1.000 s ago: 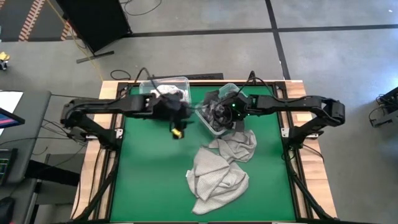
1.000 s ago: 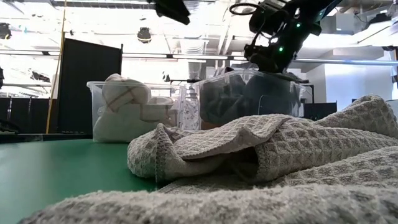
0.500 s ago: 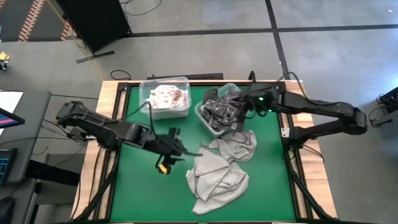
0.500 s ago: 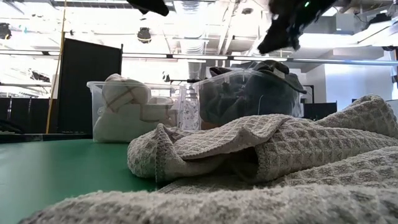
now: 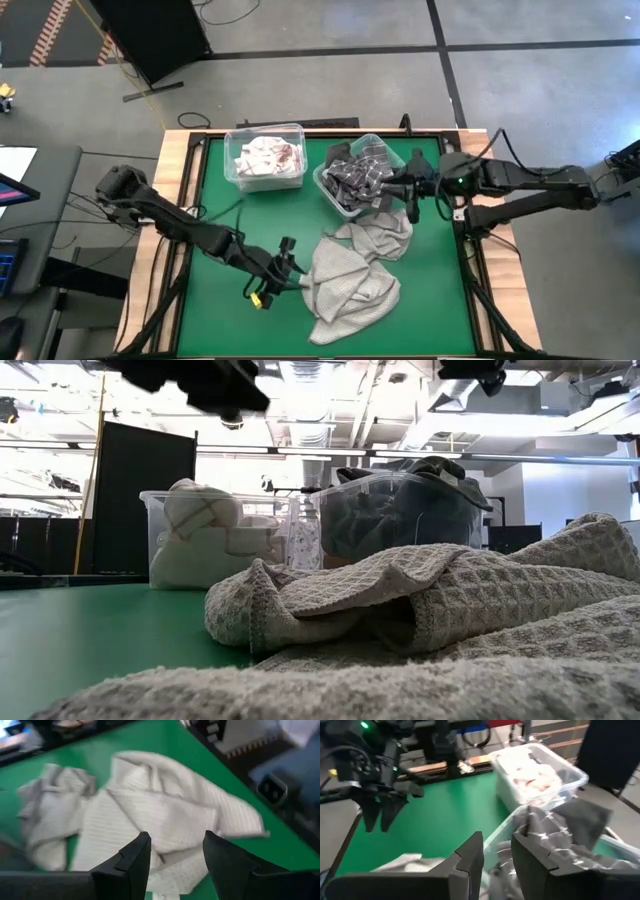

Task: Sort towels by color in basket
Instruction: Put the middle light gray towel into the left transparent bin

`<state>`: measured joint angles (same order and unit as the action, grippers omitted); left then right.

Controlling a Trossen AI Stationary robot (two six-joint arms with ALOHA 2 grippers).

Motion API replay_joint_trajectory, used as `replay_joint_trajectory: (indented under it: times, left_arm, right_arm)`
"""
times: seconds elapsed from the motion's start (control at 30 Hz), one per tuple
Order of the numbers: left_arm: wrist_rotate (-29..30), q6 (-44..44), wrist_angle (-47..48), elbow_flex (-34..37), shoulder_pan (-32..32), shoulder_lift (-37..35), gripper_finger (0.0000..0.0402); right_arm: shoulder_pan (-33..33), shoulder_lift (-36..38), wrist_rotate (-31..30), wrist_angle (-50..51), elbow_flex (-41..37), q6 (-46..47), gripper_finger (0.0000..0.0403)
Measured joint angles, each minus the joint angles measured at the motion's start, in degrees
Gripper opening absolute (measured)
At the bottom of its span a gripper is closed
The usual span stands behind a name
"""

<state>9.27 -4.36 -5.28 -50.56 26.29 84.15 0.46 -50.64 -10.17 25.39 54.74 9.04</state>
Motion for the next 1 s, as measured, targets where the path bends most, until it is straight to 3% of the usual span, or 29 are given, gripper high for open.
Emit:
replay_joint_trajectory:
  times: [0.17,0.4,0.57,0.83,0.9,1.0]
  left_arm:
    - [0.8,-3.8,-5.8,-0.8,2.0,9.0,0.0193]
    - [0.6,-4.1,-8.6,-4.4,2.3,18.2,0.0254]
    - [-6.9,-4.2,-8.9,-6.1,2.2,24.2,0.0264]
    - [-0.4,-3.4,-8.5,-10.0,1.1,30.8,0.0253]
    - [-0.4,-3.3,-6.7,-11.0,0.9,30.9,0.0230]
    - [-0.3,-4.2,-1.6,-12.7,0.9,30.6,0.0163]
  right_arm:
    - [3.5,-1.6,-0.4,1.5,0.0,0.0,0.0149]
    - [5.7,-4.7,-0.7,3.0,0.0,1.1,0.0225]
    - [5.7,-6.4,-0.7,3.1,0.0,1.7,0.0252]
    - [5.6,-9.7,-0.7,2.7,0.0,2.0,0.0254]
    - [5.6,-10.7,-0.7,3.1,0.0,2.8,0.0254]
    - [6.0,-12.1,-0.7,3.5,0.0,3.0,0.0254]
